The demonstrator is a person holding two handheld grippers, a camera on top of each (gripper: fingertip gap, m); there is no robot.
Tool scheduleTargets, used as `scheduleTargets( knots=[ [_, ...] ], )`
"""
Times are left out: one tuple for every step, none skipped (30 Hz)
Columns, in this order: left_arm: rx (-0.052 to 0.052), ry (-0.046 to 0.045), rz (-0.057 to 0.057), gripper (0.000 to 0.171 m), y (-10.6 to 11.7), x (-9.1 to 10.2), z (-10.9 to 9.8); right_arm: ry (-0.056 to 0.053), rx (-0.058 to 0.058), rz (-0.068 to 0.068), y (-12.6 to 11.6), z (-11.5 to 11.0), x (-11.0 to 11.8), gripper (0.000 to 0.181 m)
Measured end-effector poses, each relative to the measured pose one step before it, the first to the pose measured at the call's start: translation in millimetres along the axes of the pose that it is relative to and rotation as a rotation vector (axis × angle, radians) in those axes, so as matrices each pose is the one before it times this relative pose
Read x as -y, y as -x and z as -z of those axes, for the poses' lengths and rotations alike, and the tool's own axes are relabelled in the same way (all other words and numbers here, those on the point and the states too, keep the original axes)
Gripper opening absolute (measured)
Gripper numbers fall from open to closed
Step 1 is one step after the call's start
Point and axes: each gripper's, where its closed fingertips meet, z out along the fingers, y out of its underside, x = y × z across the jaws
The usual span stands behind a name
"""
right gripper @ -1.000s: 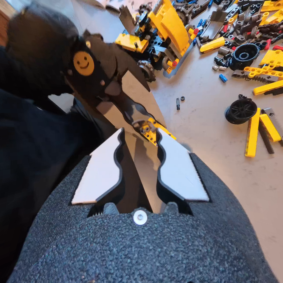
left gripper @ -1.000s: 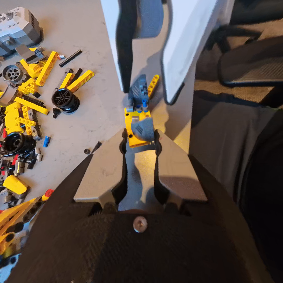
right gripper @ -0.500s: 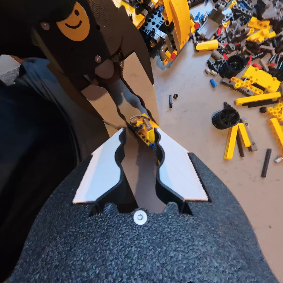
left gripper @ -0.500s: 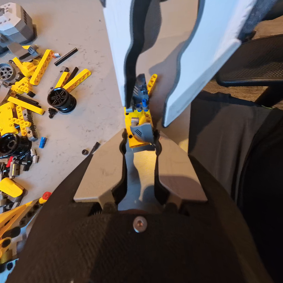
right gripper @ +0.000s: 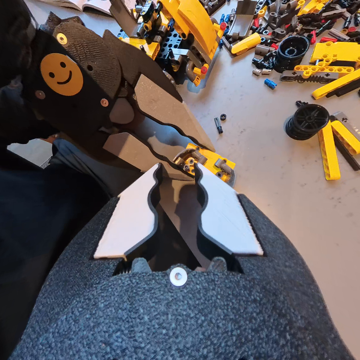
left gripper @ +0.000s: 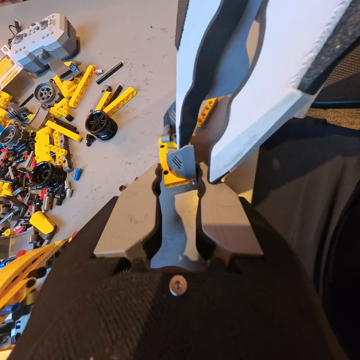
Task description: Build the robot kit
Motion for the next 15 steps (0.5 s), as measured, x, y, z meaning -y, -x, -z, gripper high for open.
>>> scheduleTargets(
  knots=[
    [-0.0075,-0.00202,-0.0036,0.034,-1.27,0.14,0.18,0.0032,0.011,0.0027,0.97,0.36,-0.88,0.033],
    [-0.0117,-0.0026,-0.0048,0.034,-1.87,0.42,-0.05,0.008,0.0122,-0.0088,0.14,0.99,-2.04,0.034],
    [-0.0044,-0.00115,-0.0022,0.034,-0.7,0.22,0.09,0.0089,0.0075,-0.0146,-1.41,1.86,-2.59,0.038],
    [0.0004,0.00138,0.0053,0.034,0.57,-0.27,0.03,0.0033,0.0042,-0.0139,-2.04,2.03,-2.01,0.038],
    [-0.002,0.0015,0.0081,0.034,0.58,-0.32,0.06,-0.003,0.0027,-0.0113,-1.63,1.5,-1.04,0.035],
    [-0.0088,-0.00004,0.0062,0.034,-0.22,-0.09,-0.04,-0.0054,-0.0065,0.0061,-1.6,1.15,0.22,0.03],
    [-0.0171,-0.00093,0.0055,0.034,-1.33,0.04,-0.07,-0.0105,-0.029,0.0424,-2.06,1.81,2.4,0.027],
    [-0.0218,-0.00007,0.0084,0.034,-1.52,-0.09,0.01,-0.013,-0.0475,0.0803,-2.12,3.85,4.15,0.024],
    [-0.0272,-0.00015,0.0098,0.034,-1.95,-0.18,-0.04,-0.0056,-0.0588,0.1015,-3.3,5.72,4.73,0.021],
    [-0.0227,0.00101,0.0114,0.034,-1.22,-0.42,0.01,0.004,-0.0625,0.1016,-5.54,6.24,4.52,0.021],
    [-0.0171,0.00116,0.0095,0.034,-0.83,-0.32,0.06,0.0144,-0.0331,0.0945,-3.5,4.62,2.96,0.025],
    [-0.0106,0.00062,0.0045,0.034,-0.6,-0.16,-0.19,0.0209,0.0059,0.087,0.61,1.93,1.5,0.032],
    [-0.0054,-0.00042,-0.0024,0.034,-0.72,0.19,-0.16,0.0221,0.0135,0.0742,0.58,-0.79,0.46,0.036],
    [-0.0012,-0.00123,-0.0087,0.034,-0.75,0.33,-0.1,0.029,0.0126,0.0624,-0.5,-2.79,-1.21,0.038],
    [-0.0004,-0.00144,-0.0101,0.034,-0.68,0.35,-0.08,0.0329,0.0183,0.0608,0.14,-3.93,-2.01,0.039]
  ],
)
